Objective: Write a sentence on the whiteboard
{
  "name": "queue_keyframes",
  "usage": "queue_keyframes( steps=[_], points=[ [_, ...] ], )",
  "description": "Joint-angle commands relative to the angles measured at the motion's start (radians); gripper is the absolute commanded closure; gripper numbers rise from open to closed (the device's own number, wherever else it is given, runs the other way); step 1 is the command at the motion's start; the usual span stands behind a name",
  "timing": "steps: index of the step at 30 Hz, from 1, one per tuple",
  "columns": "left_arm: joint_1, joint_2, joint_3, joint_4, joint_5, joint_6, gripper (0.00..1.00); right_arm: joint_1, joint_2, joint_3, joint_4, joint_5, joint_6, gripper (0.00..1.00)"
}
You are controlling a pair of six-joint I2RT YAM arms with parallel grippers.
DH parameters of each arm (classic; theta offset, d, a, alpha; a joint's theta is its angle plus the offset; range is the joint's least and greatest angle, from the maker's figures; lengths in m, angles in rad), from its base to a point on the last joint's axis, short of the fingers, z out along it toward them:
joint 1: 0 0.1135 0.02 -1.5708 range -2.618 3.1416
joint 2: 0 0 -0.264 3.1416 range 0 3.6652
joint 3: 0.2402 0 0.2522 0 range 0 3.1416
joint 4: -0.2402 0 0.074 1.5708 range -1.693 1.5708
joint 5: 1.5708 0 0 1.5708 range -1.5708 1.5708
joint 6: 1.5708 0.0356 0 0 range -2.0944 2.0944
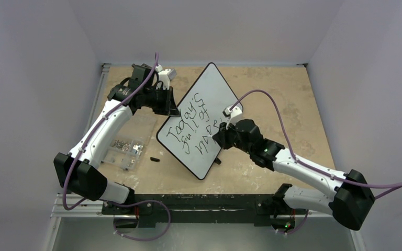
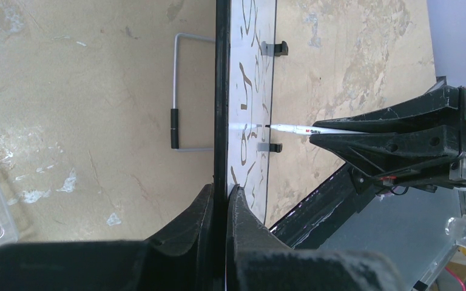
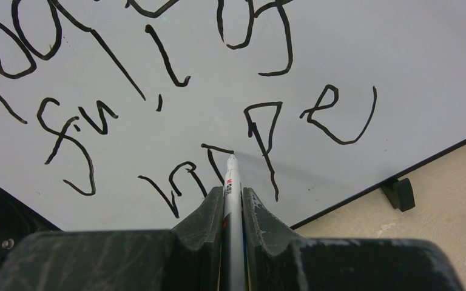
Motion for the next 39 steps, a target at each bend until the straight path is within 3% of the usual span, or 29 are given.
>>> queue_keyframes(
  steps=[1,39],
  points=[
    [0.003,-0.025,0.002,0.001,-0.146,0.054,1.00,-0.003,0.011,0.050,0.038,0.025,0.009,1.00],
    [0.002,-0.025,0.002,0.000,-0.148,0.055,1.00,-0.003,-0.010,-0.047,0.028,-0.014,0.036,1.00]
  ],
)
